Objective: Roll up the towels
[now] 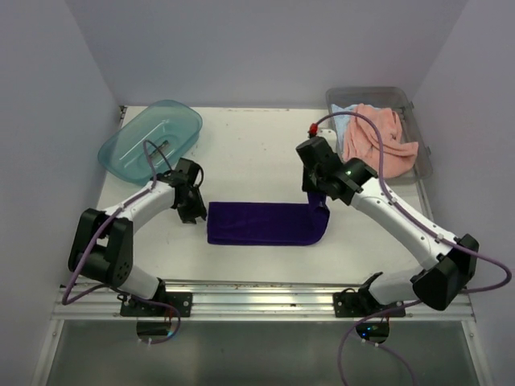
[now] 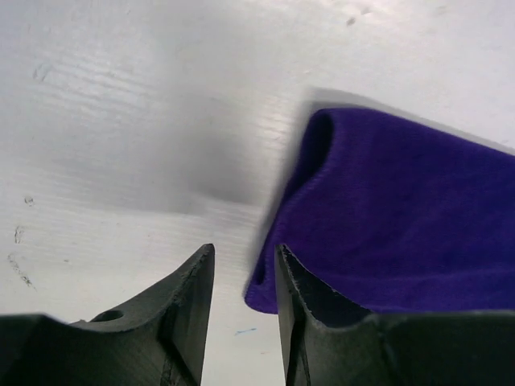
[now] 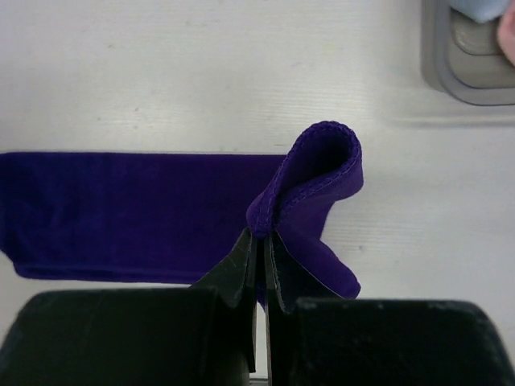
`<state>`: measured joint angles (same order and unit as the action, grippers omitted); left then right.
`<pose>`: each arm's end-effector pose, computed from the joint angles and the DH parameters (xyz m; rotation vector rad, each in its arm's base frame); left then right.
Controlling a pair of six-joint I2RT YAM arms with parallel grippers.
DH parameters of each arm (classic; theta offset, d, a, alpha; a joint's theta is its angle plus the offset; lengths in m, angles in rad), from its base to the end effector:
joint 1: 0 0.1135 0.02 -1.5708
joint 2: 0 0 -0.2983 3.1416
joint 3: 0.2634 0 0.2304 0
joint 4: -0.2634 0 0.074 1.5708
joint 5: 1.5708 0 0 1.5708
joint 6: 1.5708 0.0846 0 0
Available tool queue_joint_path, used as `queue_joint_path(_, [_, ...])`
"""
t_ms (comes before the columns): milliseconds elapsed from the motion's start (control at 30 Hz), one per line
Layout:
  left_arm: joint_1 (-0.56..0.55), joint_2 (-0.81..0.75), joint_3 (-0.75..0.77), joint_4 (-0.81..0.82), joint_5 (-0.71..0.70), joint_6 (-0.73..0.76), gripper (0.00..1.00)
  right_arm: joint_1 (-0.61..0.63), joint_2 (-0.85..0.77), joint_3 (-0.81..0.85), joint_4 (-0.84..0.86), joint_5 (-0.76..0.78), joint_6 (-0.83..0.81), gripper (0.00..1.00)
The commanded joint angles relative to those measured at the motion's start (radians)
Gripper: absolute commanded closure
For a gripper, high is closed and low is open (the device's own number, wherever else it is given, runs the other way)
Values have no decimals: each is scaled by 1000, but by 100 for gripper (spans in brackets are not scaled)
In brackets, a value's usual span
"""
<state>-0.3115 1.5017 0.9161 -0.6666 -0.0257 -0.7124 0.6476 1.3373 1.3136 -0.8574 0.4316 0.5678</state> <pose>0.2554 -0.0800 0.1875 -0.5722 2.7870 -0.1921 0.2373 0.1351 0.3420 0.0908 2.3462 0.0588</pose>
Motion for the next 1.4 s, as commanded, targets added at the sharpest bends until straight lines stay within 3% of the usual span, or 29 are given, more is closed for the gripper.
queue_joint_path(0, [15, 15, -46, 39, 20, 22, 63, 93, 66, 87, 32, 36, 46, 100])
queue_joint_path(233, [15, 64, -88, 110, 67, 17, 82, 256, 239, 197, 78, -2, 83, 100])
queue_joint_path(500, [15, 109, -79, 128, 70, 37, 93, 354, 473, 357, 123, -47, 107, 100])
queue_joint_path(733, [15, 107, -106, 147, 99, 28, 95, 385, 631, 476, 126, -102, 101, 100])
queue_joint_path(1367, [15, 117, -129, 159, 93, 22, 96, 403, 801, 599, 118, -192, 86, 100])
